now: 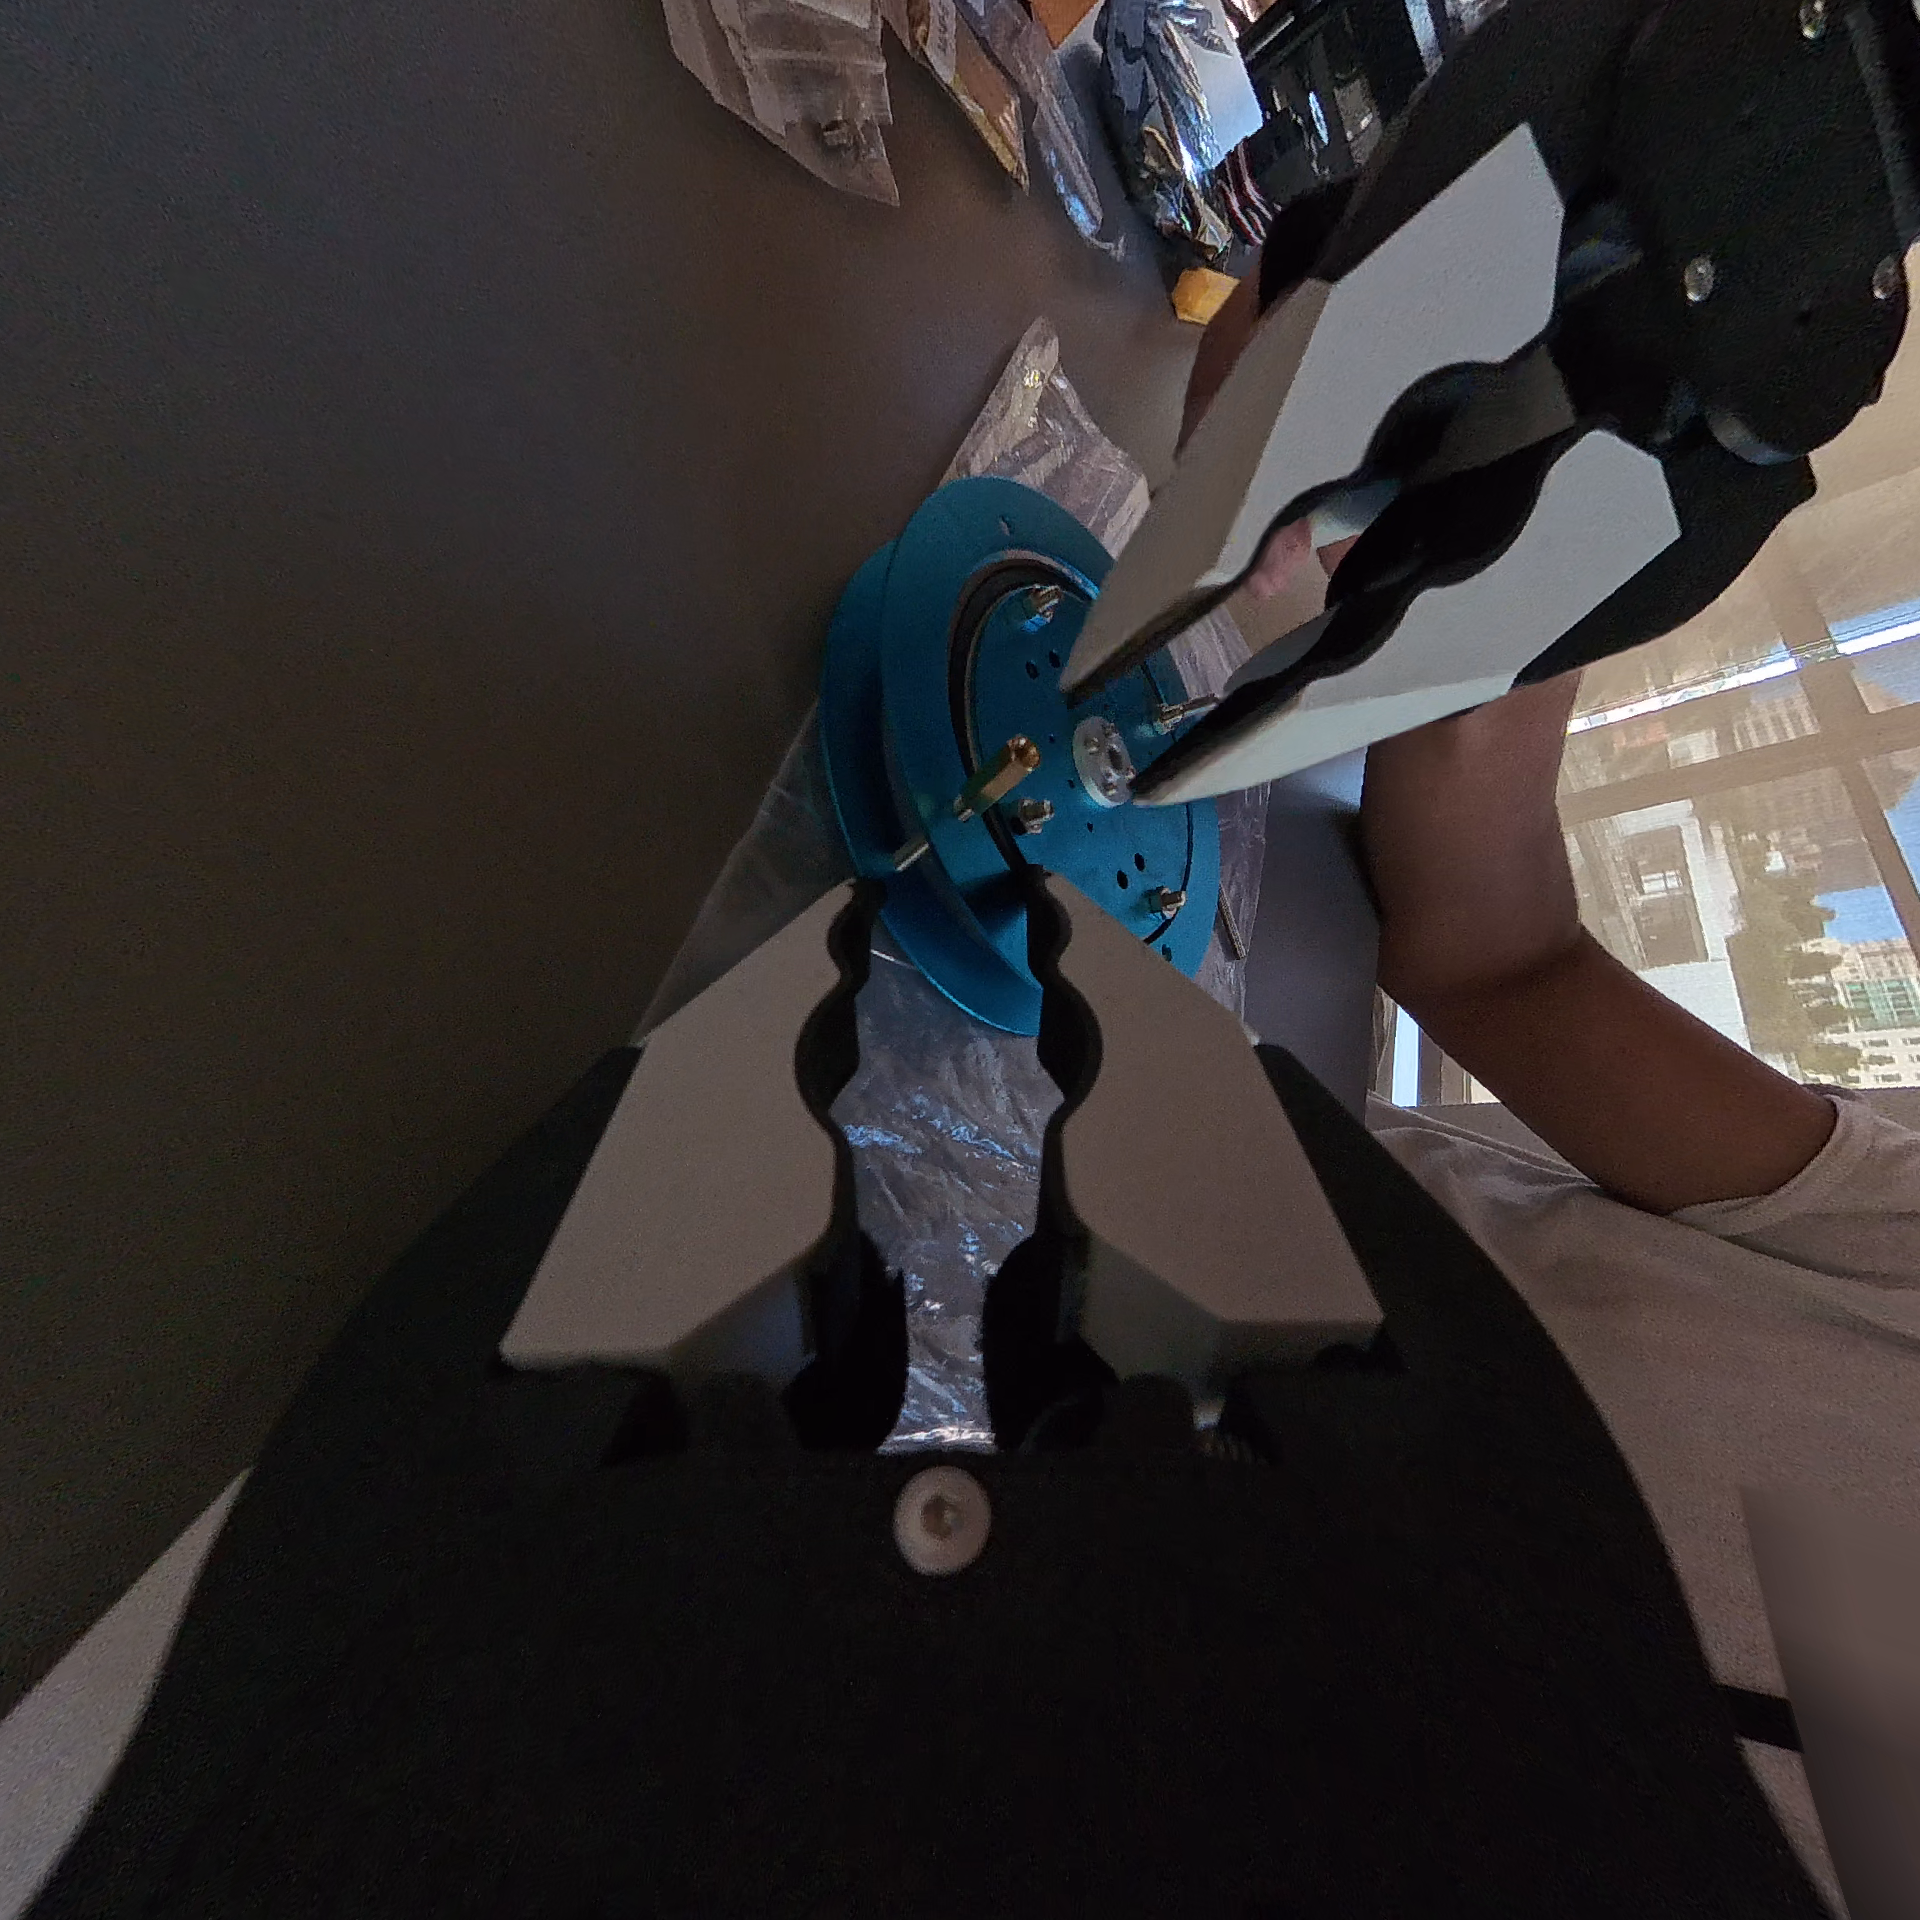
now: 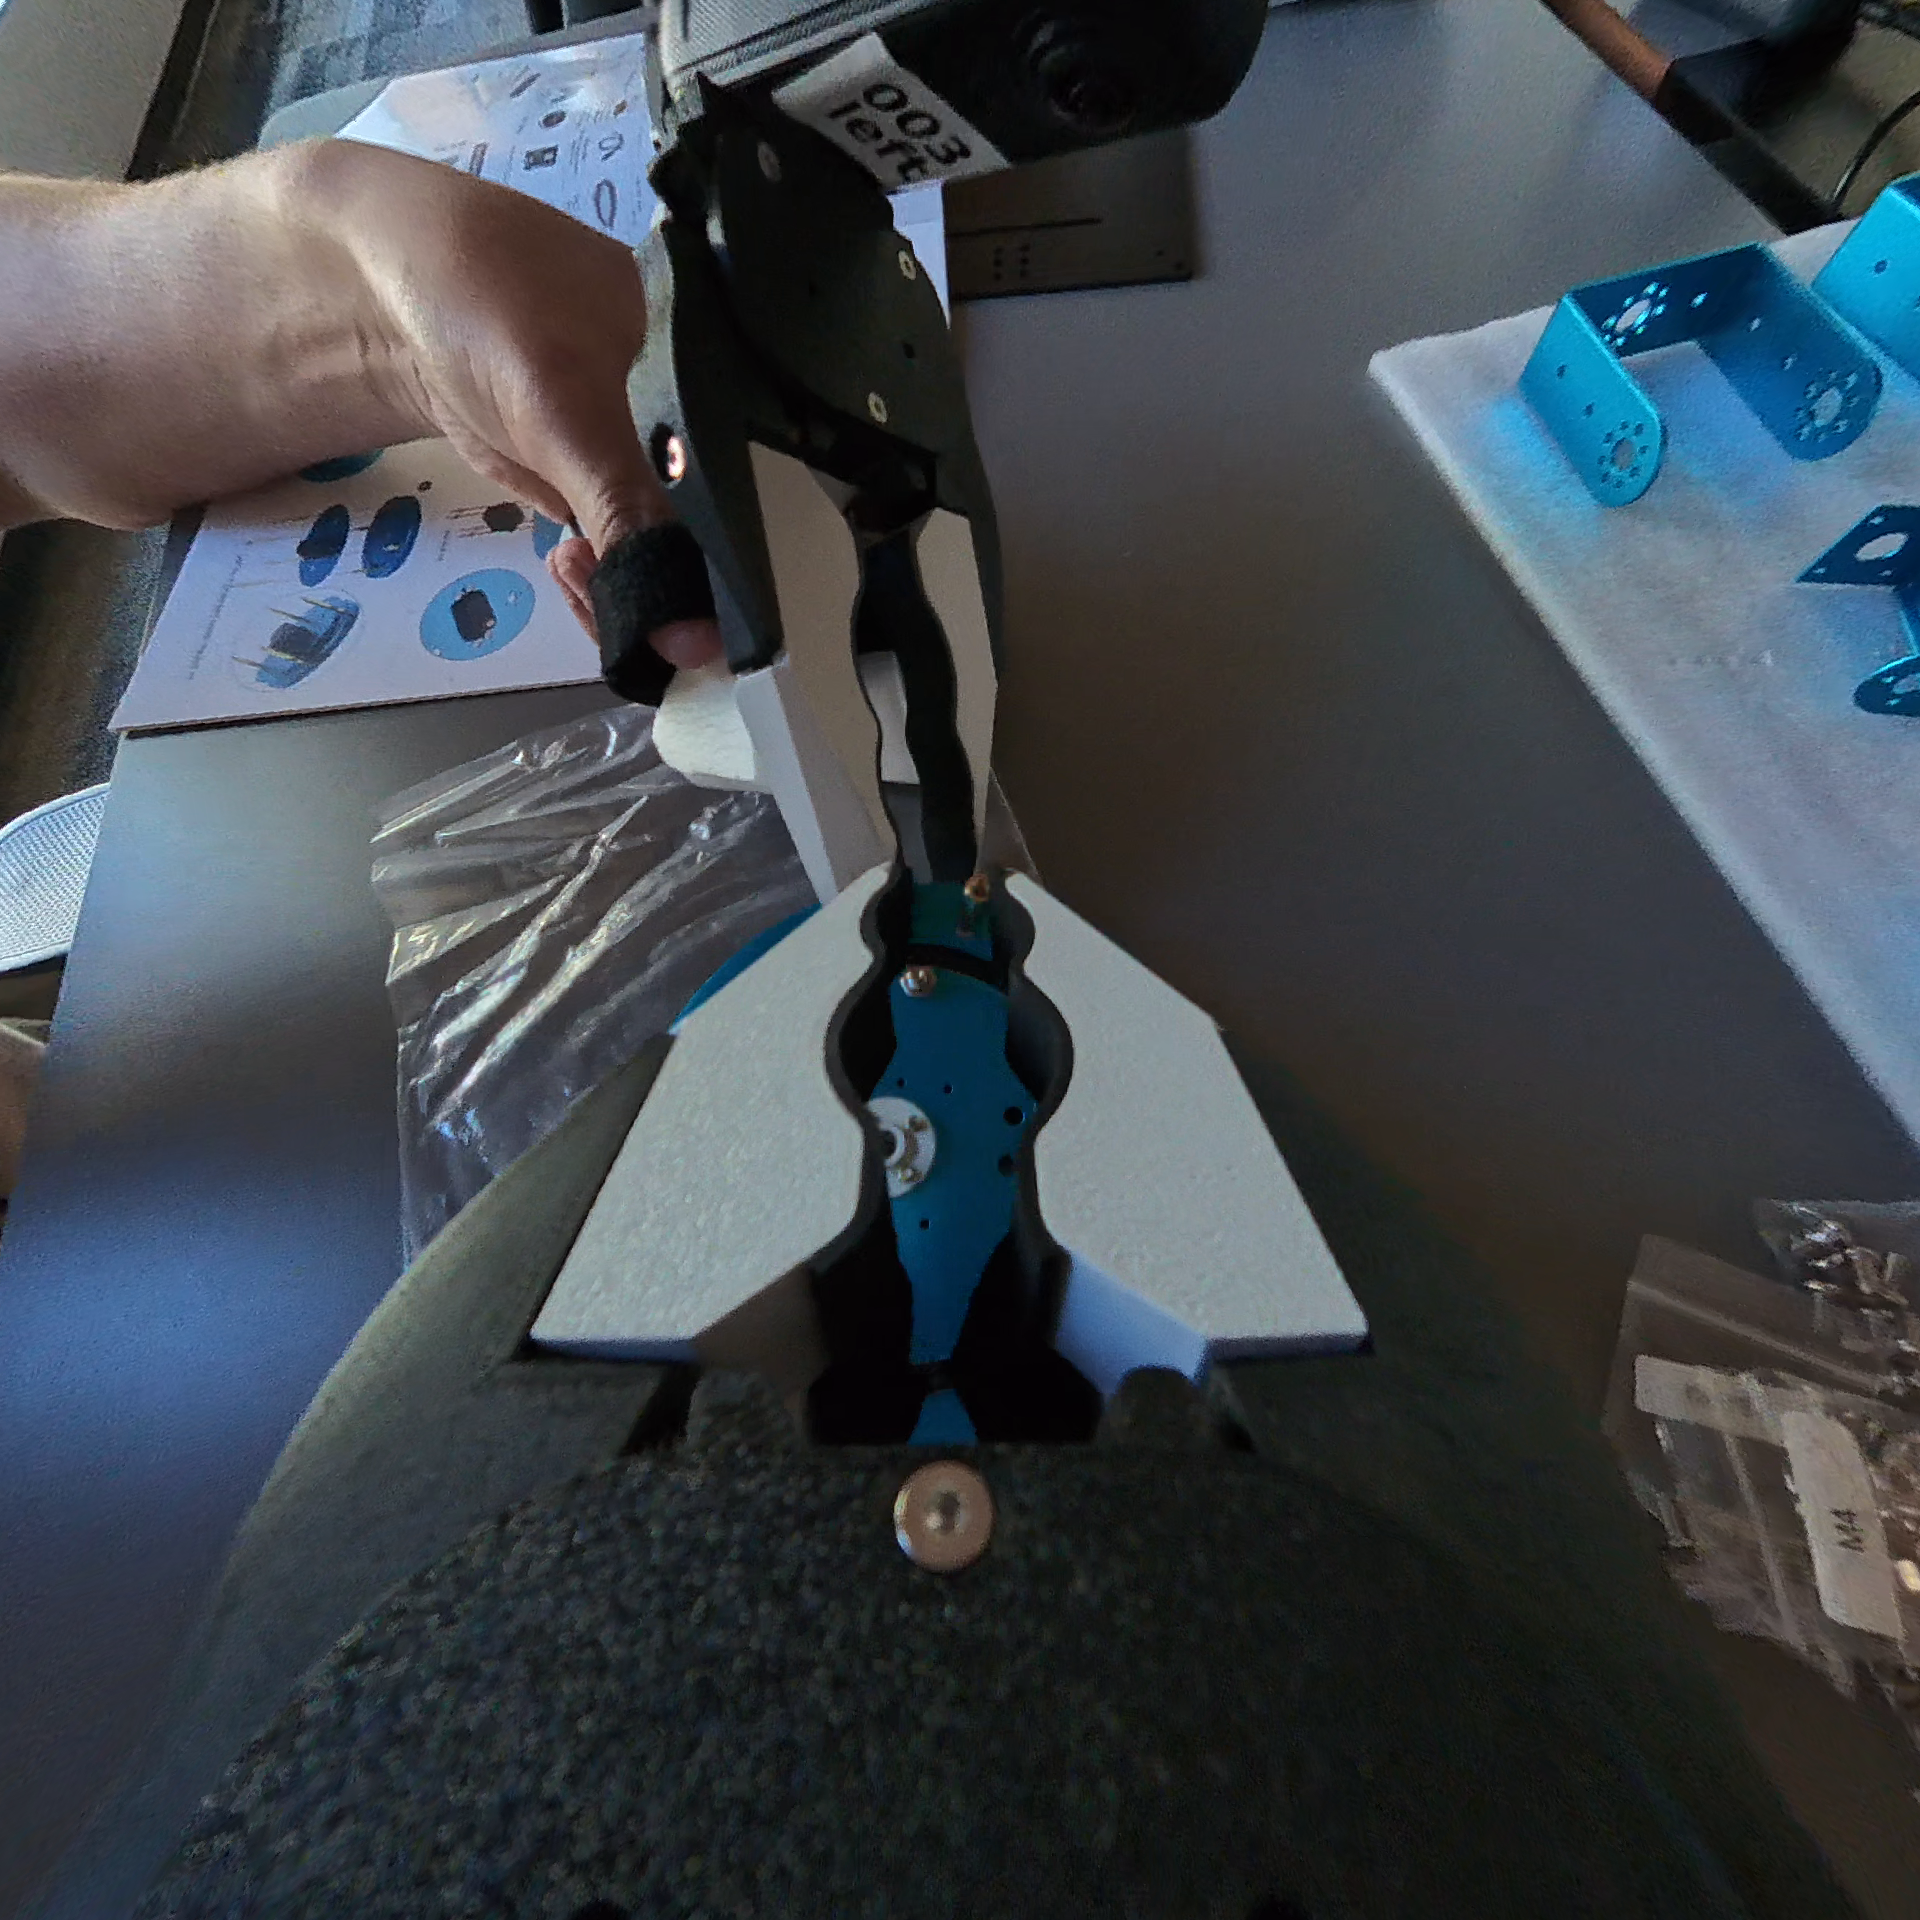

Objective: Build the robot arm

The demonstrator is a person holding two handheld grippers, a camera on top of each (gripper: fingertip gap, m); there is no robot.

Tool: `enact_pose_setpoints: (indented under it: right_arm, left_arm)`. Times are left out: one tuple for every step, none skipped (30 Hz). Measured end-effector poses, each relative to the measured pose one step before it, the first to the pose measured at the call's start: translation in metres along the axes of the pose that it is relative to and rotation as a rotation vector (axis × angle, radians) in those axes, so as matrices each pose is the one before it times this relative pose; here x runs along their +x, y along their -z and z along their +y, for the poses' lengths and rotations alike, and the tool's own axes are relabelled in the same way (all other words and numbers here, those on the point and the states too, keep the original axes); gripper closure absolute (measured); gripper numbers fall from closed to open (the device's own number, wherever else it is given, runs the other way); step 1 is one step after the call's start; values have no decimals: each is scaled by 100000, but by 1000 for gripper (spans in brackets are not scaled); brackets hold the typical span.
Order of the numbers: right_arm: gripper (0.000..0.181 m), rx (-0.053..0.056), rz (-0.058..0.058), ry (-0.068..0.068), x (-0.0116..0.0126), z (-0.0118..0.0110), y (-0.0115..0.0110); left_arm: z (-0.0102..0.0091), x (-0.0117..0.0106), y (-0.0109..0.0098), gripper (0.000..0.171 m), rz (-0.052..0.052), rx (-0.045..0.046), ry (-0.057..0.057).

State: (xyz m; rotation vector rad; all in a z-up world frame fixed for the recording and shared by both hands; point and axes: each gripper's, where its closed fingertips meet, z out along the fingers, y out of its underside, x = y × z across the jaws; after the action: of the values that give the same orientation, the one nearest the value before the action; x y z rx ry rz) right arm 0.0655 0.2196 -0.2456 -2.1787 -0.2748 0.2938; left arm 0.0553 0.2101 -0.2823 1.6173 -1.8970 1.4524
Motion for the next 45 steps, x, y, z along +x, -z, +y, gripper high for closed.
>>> enact_pose_setpoints:
  right_arm:
    - [163,-2569,-163,-1843,112,164,-419]
    - [162,-4002,-769,-2302,-37,359,-454]
    - [162,-4485,-1442,-1459,-195,422,-413]
    - [162,-2335,-142,188,-57,187,-244]
    - [160,175,1794,-639,203,-59,40]
    - [160,-132,-551,-153,-142,28,111]
    - [160,-325,-601,-469,-147,79,171]
    - [162,-329,-325,66,-114,106,231]
    - [169,-826,-1316,905,-305,175,281]
    - [171,-137,-154,445,-152,19,350]
    - [171,1119,524,221,-43,-181,363]
    - [170,1941,638,448,22,-364,265]
    - [166,1989,1205,836,155,-403,74]
    - [159,1295,1282,1367,215,-293,-197]
    - [153,171,1079,1099,201,-88,-403]
    - [149,-1218,207,564,50,134,-522]
    - [148,-2106,-838,21,-151,307,-531]
    - [157,-598,-1907,107,-304,67,-177]
    - [156,348,302,-276,23,-27,-1]
    - [158,-654,-434,-136,-93,109,77]
    - [161,-996,-92,-902,-32,172,146]
    - [163,-1321,-444,-985,-72,241,213]
    - [165,-1072,-268,-742,-63,177,272]
    - [169,-325,-572,-188,-144,77,290]
    - [173,215,-1608,481,-317,-19,257]
    - [173,760,25,270,-79,-116,173]
    - [172,1038,1188,519,151,-205,60]
    - [169,1065,1473,878,211,-264,-87]
    - [164,1062,1338,1447,201,-269,-246]
    - [162,117,1840,1750,237,-106,-381]
    - [163,-1478,1439,1816,77,158,-397]
    - [167,-2476,463,1545,-119,344,-380]
    - [169,-286,2173,991,187,-5,-35]
    - [173,-959,1964,572,200,111,86]
    - [175,-1286,1614,-186,200,194,178]
    - [175,-1095,421,-1178,83,208,202]
    - [175,-1565,68,-1509,55,266,229]
    - [176,-1611,88,-862,38,243,284]
    - [176,214,489,33,30,-40,310]
    - [175,1289,876,1191,73,-292,279]
    - [174,-10,1388,2148,190,-218,224]
    - [170,-1526,878,3402,163,-150,155]
    - [167,-2649,-579,4347,-23,-166,71]
    - [166,-3982,-2519,4728,-303,-119,-8]
    - [166,-5012,-2327,4774,-218,-89,-103]
  left_arm:
    - [4,5,8,143,-58,57,-22]
    - [-5,-8,-2,143,-53,33,-4]
    - [1,-9,9,143,-30,-15,17]
    - [2,-8,12,143,131,-26,141]
    - [8,19,9,143,351,-38,190]
    - [-7,-4,-1,143,45,-43,138]
    - [5,15,-9,143,-64,-24,-168]
    - [27,17,-14,143,-4,-136,-235]
    - [35,26,1,143,154,-142,38]
    - [-15,0,-3,143,179,68,300]
    - [6,1,-2,143,126,-43,107]
    - [-2,0,8,143,64,-53,-1]
    - [3,-3,-5,143,51,-44,7]
    - [2,4,1,143,27,-16,4]
    - [-8,-1,12,143,-7,11,-26]
    - [-3,-1,-10,143,-35,29,-32]
    - [8,-16,20,143,-42,-10,-30]
    - [17,-23,28,144,76,-24,20]
    - [-9,-1,0,144,219,84,168]
    - [-25,17,-20,144,45,62,168]
    - [1,17,-26,144,-54,-74,-38]
    - [16,20,-21,144,-69,-144,-208]
    - [8,15,-6,144,12,-15,-135]
    - [-4,11,-7,144,199,28,99]
    - [2,0,-1,144,263,-20,249]
    - [1,-6,6,144,197,-49,189]
    - [0,3,-7,144,74,-24,52]
    - [-5,2,-4,144,-42,9,-78]
    - [0,-3,-2,144,-78,32,-129]
    - [-6,8,1,144,-72,104,-138]
    - [-3,-8,4,144,-119,111,-75]
    - [13,-17,8,144,-74,-6,37]
    - [11,9,9,145,237,-23,30]
    - [-24,24,-27,145,169,157,75]
    - [-14,-5,-25,144,-204,25,38]
    - [-29,-12,-26,144,-251,98,-76]
    - [-26,5,-24,144,-84,138,-215]
    - [-7,13,-13,145,113,121,-173]
    - [-12,7,1,145,78,52,-165]
    - [-9,-3,7,145,-25,84,-494]
    - [-10,1,-8,145,-36,74,-346]
    - [-5,-3,-2,145,-45,-28,99]
    - [3,5,-8,145,-17,50,-28]
    - [-8,-2,4,145,38,110,-67]
    - [-10,10,-4,145,158,159,-43]
